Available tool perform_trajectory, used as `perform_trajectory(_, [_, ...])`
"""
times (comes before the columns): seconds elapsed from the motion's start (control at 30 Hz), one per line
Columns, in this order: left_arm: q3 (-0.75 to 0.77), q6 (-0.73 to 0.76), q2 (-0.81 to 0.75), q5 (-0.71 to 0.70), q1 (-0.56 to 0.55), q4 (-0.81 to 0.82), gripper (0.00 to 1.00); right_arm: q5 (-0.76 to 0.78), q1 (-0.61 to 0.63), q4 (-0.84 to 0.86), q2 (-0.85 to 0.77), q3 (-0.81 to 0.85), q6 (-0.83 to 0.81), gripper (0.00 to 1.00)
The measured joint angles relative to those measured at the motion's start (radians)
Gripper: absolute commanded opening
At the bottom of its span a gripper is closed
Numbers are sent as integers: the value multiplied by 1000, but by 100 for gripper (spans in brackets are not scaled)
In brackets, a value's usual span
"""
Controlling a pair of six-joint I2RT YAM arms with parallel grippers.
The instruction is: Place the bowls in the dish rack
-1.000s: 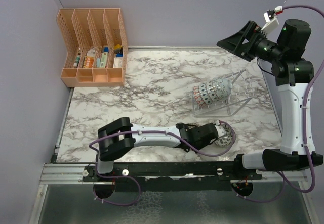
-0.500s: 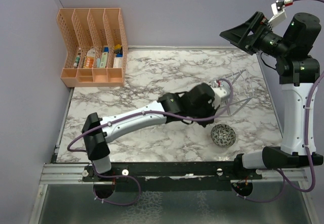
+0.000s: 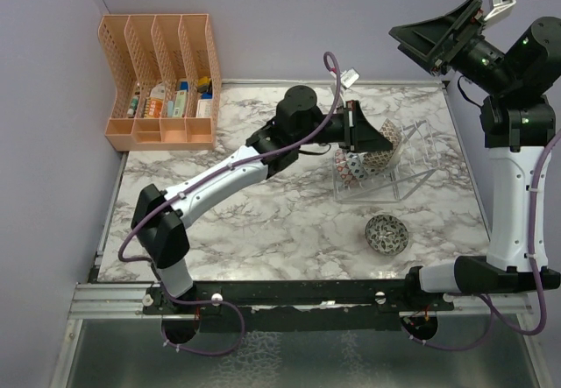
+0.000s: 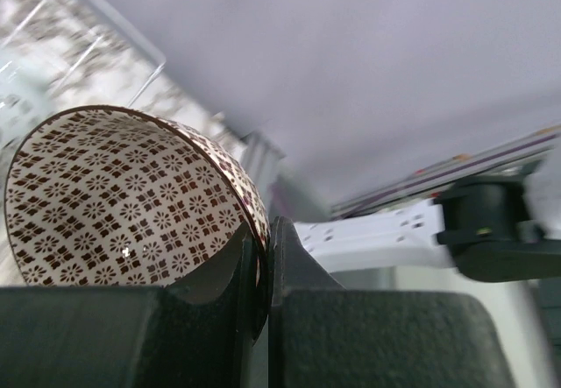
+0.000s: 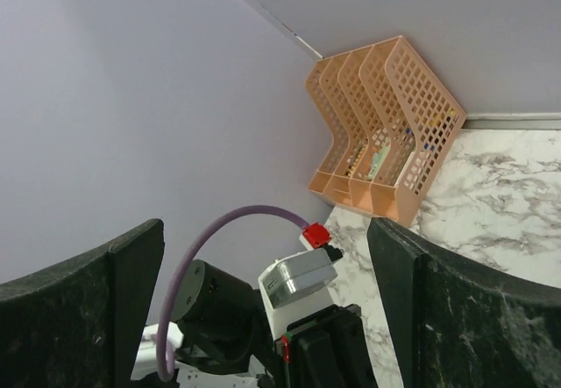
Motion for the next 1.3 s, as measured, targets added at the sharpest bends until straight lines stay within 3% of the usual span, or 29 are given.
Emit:
perform_trajectory(0.2, [-3, -349, 119, 30, 13, 396, 0, -17, 0, 40, 4, 6, 35, 100])
perform_trajectory(0.33, [-38, -526, 185, -2, 18, 513, 0, -24, 0, 47, 9, 10, 43, 100])
perform_trajectory(0.63, [-42, -714, 304, -135, 20, 547, 0, -48, -2, 48, 14, 10, 42, 100])
perform_trajectory(1.1, [131, -831, 486, -275, 22, 607, 0, -118, -65, 44, 33, 18, 39, 100])
perform_trajectory(1.3, [127, -876, 509, -293, 22, 636, 0, -130, -74, 37, 50, 34, 23, 100])
